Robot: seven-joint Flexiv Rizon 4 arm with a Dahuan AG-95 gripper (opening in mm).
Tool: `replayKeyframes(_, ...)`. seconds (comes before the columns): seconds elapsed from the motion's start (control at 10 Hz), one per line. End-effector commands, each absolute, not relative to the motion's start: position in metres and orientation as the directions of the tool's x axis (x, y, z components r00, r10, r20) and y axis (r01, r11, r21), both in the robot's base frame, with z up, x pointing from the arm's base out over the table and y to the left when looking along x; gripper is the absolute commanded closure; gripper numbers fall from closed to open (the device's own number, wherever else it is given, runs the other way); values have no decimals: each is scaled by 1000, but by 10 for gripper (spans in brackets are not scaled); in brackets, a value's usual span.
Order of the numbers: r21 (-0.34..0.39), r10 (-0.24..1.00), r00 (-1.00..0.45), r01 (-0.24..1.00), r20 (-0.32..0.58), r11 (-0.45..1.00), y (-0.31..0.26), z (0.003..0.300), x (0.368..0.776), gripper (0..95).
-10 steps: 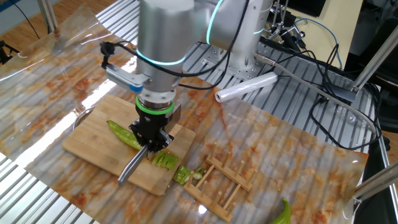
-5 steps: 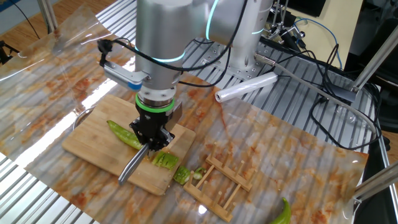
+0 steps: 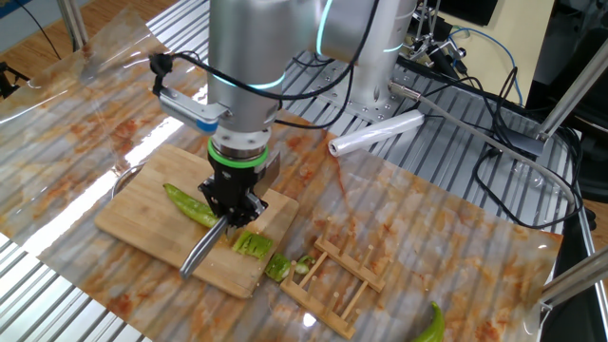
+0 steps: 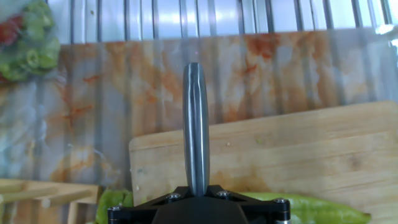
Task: Chop the chili peppers
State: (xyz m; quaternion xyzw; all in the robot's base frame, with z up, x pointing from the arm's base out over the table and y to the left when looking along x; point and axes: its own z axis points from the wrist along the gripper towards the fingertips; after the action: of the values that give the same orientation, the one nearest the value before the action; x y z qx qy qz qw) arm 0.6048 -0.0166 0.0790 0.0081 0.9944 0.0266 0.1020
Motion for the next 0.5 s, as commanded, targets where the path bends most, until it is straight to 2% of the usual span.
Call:
replayKeyframes(0.1,52,19,-979,9,-202,999,-19,92,603,950)
replayKeyframes(0.5,46,-4,-979,-14,-205,999,-34,97,604,950)
